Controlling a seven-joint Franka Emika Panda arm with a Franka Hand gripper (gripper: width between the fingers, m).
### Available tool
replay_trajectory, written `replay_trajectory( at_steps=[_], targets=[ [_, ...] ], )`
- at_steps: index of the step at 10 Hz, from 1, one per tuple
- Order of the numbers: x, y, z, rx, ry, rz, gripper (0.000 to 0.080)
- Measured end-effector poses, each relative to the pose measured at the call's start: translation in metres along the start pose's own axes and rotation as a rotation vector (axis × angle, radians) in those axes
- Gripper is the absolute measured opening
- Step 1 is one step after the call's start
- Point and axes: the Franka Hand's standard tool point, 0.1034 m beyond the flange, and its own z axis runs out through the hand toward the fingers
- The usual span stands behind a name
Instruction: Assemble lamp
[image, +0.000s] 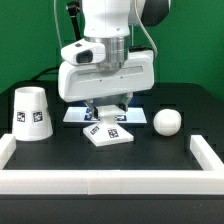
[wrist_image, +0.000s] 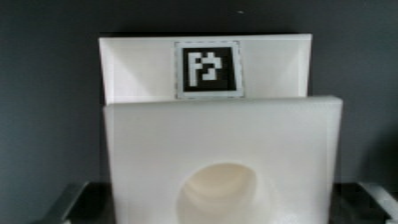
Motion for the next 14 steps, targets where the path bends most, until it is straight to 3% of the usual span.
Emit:
replay_trajectory(
  at_steps=[2,6,9,12,14],
  targets=[
    [0.008,-0.002,0.0,-0.002,0.006,0.037,0.0534],
    [0.052,-0.021,-0.002,-0.014,0.05,0.129,0.0535],
    [0.098,-0.033,-0.004,-0.012,0.077,0.211,0.0535],
    [0.12,-0.036,-0.005,-0.004,0.109,0.275,0.0535],
    [0.145,-0.045,-0.006,0.0,0.131,0.319,0.0535]
  ],
)
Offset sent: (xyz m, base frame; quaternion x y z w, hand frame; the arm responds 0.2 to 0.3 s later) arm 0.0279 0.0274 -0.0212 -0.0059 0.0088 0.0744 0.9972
